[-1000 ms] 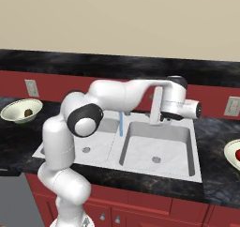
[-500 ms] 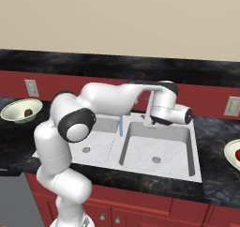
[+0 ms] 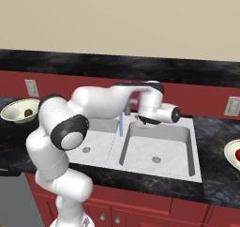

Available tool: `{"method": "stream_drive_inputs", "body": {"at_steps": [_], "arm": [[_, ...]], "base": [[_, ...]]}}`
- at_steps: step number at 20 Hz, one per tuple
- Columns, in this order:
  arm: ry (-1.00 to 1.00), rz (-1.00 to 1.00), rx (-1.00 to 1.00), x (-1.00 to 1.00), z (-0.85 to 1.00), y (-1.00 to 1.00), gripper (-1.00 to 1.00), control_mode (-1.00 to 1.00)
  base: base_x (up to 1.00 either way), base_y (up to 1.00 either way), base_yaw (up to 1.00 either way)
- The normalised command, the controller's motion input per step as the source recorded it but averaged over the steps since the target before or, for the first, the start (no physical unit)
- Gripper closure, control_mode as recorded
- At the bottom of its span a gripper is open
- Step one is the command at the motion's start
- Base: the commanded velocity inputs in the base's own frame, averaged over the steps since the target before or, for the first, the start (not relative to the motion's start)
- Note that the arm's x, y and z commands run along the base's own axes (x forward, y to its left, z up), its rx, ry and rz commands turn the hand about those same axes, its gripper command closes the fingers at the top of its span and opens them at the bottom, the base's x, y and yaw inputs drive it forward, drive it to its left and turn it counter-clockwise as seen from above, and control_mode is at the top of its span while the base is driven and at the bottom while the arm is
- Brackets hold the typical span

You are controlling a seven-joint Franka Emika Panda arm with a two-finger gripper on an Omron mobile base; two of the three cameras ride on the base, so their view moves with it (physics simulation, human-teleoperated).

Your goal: Pick the tomatos from the sink and place them in one bowl. Place the kiwi in the other bowl. Then turn off the sink faucet.

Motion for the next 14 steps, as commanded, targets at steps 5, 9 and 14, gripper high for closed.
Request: {"method": "stream_drive_inputs", "body": {"at_steps": [5,9,14], "arm": [[0.00,0.00,-0.06,0.25,0.00,0.24,-1.00,-1.00],[0.00,0.00,-0.01,0.28,-0.04,0.01,-1.00,-1.00],[0.07,0.00,0.00,0.36,-0.19,0.00,-1.00,-1.00]], "base": [[0.00,0.00,0.00],[0.00,0.00,0.00],[0.00,0.00,0.00]]}}
